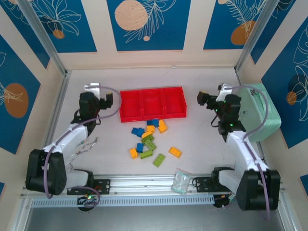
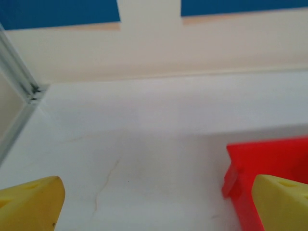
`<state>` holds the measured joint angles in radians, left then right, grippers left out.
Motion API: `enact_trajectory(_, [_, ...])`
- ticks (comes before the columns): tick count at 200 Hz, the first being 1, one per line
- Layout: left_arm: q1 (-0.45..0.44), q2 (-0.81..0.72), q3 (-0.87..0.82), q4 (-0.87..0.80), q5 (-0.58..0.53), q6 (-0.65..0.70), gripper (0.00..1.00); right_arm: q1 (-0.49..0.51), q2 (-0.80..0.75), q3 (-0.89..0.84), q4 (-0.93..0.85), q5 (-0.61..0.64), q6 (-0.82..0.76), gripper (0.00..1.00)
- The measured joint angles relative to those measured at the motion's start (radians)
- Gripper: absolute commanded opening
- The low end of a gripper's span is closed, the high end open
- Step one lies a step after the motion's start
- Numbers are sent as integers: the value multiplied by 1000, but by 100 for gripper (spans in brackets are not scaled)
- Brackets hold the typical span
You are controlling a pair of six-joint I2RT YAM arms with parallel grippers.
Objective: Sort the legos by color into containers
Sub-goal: Pick up the lego from the bottom-center of the table.
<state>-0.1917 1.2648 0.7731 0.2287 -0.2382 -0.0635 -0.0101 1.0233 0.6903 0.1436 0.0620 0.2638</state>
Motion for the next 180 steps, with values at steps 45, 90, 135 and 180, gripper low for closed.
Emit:
enact_trajectory(45, [-143,-187,76,-433,-5,-137,99,192,-52,232,-516,-219,-5,99])
enact_trajectory(90, [-164,-452,76,-835,45,-262,99,482,-126,311,-824,-159,-298,99])
enact_trajectory(135, [-165,-613,35,-1022,176,-376,99,554,-58,255,-1019,-106,-646,98])
enact_trajectory(180, [-165,-635,5,-1057,307,-392,99,599,98,97,-1030,-72,-747,97])
